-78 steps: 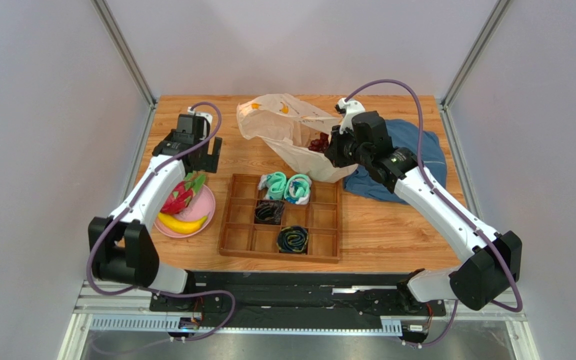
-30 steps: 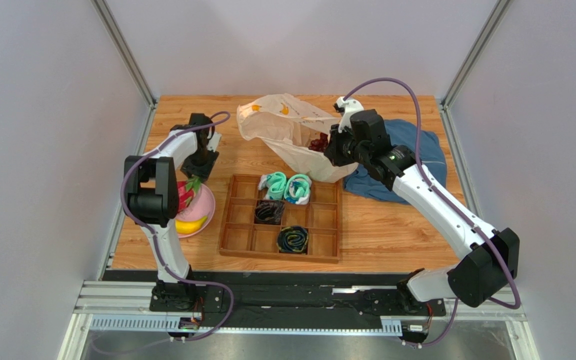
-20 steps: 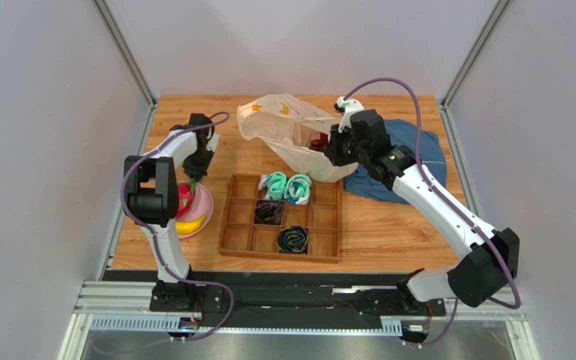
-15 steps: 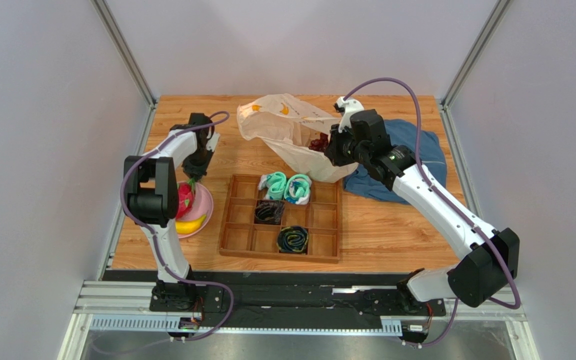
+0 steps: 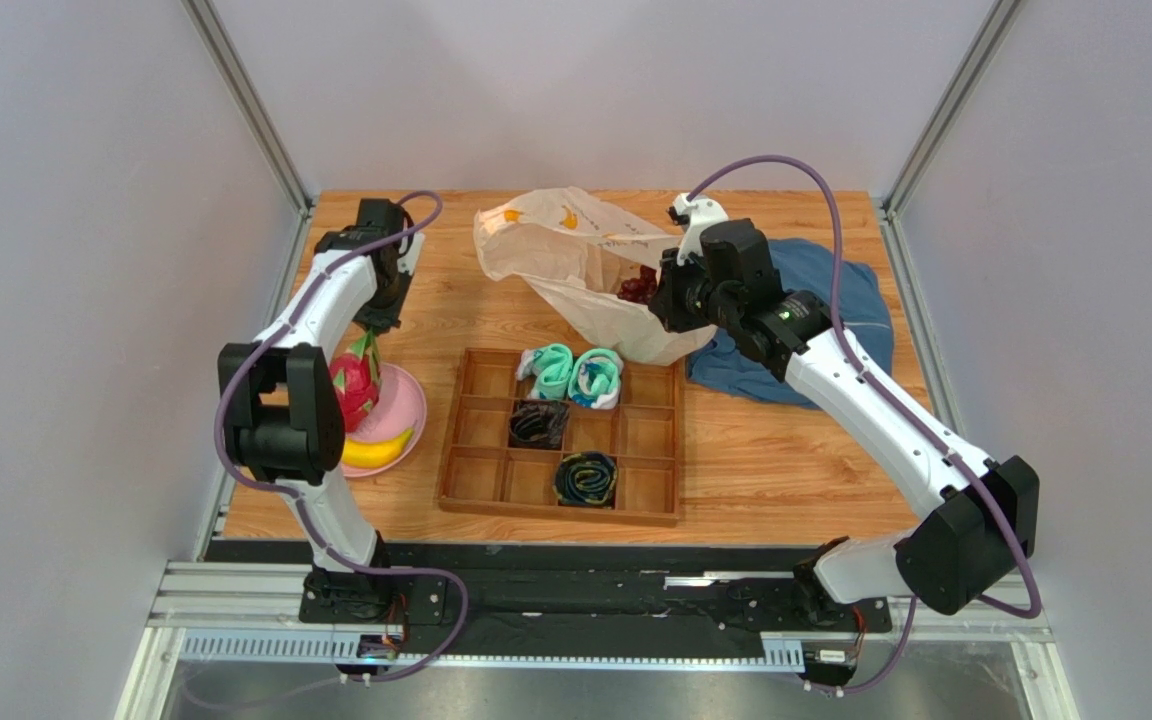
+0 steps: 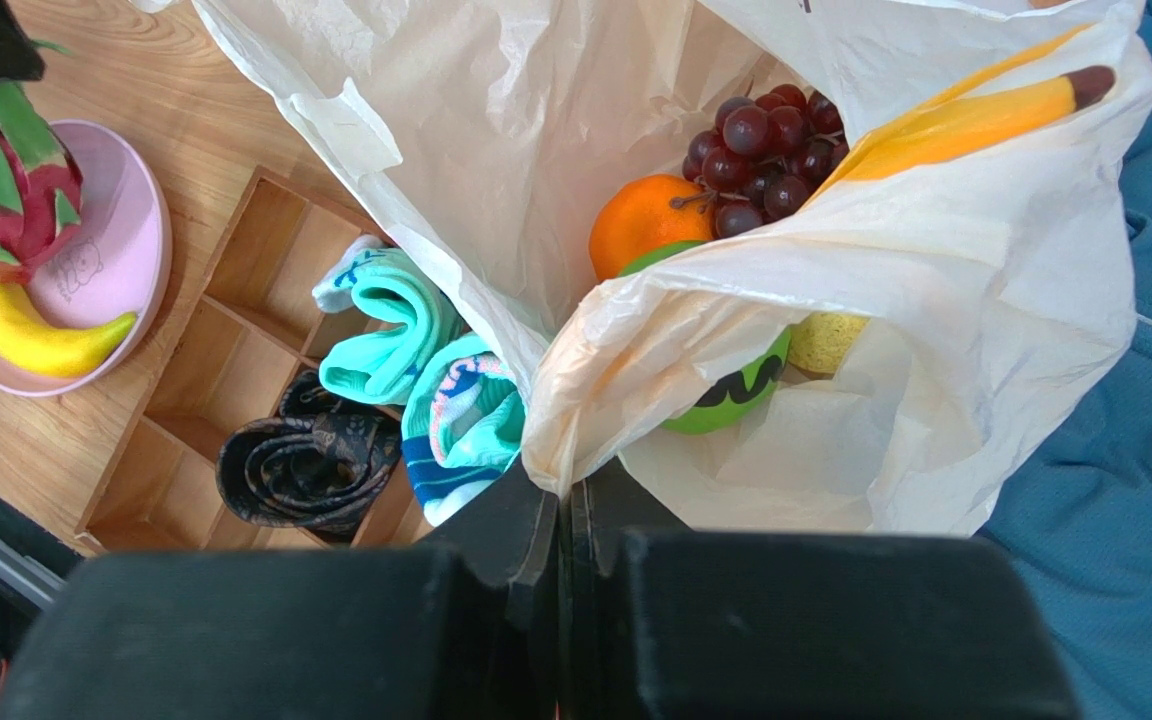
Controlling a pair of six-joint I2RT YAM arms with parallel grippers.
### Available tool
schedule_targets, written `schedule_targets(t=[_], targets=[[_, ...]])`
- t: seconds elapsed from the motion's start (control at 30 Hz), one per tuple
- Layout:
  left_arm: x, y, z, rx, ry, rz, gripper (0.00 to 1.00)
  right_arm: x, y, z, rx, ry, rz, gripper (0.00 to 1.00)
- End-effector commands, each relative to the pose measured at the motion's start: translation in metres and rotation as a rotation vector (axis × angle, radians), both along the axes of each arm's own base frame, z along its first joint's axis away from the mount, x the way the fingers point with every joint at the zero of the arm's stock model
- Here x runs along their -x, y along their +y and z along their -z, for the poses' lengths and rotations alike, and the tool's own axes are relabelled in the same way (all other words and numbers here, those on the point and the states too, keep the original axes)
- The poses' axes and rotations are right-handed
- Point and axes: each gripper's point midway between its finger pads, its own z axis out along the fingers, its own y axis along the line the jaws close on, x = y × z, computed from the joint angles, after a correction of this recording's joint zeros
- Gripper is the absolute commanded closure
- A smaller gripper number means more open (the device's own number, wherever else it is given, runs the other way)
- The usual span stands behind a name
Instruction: Place the fruits into the plastic bag
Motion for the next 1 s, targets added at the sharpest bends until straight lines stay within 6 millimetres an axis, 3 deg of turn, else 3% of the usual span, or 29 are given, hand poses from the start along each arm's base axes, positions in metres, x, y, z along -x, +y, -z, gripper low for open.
schedule_targets(t=[0.0, 0.13, 0.37, 0.63, 0.8, 0.97], targets=[[-0.001, 0.008, -0.055, -0.025, -0.124, -0.030, 1.00, -0.001, 0.002, -0.029, -0.042, -0.068, 0.002, 0.95], [-0.002, 0.009, -0.075, -0.023, -0.192, -0.052, 1.00, -0.001, 0.001, -0.030, -0.044, -0.073, 0.003, 0.95], [-0.005, 0.006, -0.142, 0.032, -0.467, -0.101, 1.00, -0.001, 0.003, -0.030, -0.046, -0.069, -0.001, 0.94], [0.008, 0.005, -0.175, 0.068, -0.576, -0.123, 1.00, 0.000, 0.005, -0.030, -0.055, -0.065, -0.009, 0.94], [0.016, -0.014, -0.206, 0.189, -0.671, -0.095, 1.00, 0.000, 0.008, -0.028, -0.063, -0.057, -0.016, 0.94], [0.027, -0.043, -0.262, 0.378, -0.848, -0.064, 1.00, -0.001, 0.010, -0.027, -0.068, -0.051, -0.025, 0.95]])
